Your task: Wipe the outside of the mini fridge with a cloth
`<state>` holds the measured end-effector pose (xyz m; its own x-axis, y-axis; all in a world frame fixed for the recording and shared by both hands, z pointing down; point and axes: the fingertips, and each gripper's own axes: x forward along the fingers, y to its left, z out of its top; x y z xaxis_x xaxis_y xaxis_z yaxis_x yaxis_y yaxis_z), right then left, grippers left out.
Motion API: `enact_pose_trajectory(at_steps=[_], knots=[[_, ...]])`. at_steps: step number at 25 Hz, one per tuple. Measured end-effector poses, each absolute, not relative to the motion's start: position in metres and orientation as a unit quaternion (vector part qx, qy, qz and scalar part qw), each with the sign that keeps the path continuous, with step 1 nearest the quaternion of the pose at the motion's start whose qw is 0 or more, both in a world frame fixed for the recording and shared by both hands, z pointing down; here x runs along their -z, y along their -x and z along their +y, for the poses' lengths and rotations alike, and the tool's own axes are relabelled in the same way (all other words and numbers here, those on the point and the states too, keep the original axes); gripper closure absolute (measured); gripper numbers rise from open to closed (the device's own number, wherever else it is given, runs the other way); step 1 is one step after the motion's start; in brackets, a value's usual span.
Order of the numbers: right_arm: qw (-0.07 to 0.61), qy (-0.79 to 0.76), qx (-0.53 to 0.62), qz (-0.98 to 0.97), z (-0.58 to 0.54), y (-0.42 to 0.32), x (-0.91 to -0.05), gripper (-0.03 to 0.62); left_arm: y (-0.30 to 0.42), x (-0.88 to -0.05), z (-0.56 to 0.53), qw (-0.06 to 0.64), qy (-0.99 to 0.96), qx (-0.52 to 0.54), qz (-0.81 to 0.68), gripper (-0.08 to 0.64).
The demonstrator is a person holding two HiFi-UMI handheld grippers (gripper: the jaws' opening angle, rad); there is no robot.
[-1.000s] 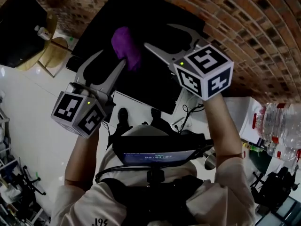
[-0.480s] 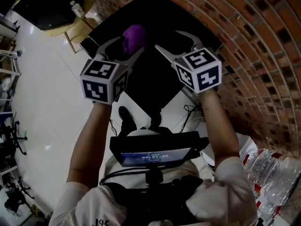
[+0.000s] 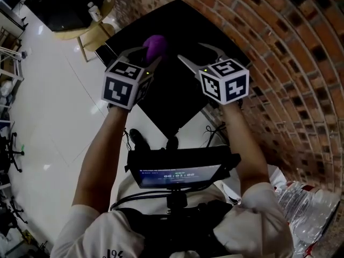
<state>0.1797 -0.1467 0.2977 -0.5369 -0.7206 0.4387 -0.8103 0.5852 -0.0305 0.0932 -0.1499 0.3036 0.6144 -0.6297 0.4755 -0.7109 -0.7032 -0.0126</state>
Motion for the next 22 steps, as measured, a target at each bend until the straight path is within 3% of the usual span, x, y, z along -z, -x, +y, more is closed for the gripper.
enact_pose_trajectory(at_steps=[13, 22], knots=[[0.187, -0.451, -0.117, -0.865, -0.151, -0.183, -0.295, 0.337, -0.092, -0.301, -0.151, 0.081, -0.901, -0.226, -0.362, 0.459], [0.192, -0.45, -0.117, -0.864, -0.151, -0.184, -0.296, 0.337, -0.065, -0.267, -0.148, 0.09, -0.911, -0.112, -0.387, 0.462]])
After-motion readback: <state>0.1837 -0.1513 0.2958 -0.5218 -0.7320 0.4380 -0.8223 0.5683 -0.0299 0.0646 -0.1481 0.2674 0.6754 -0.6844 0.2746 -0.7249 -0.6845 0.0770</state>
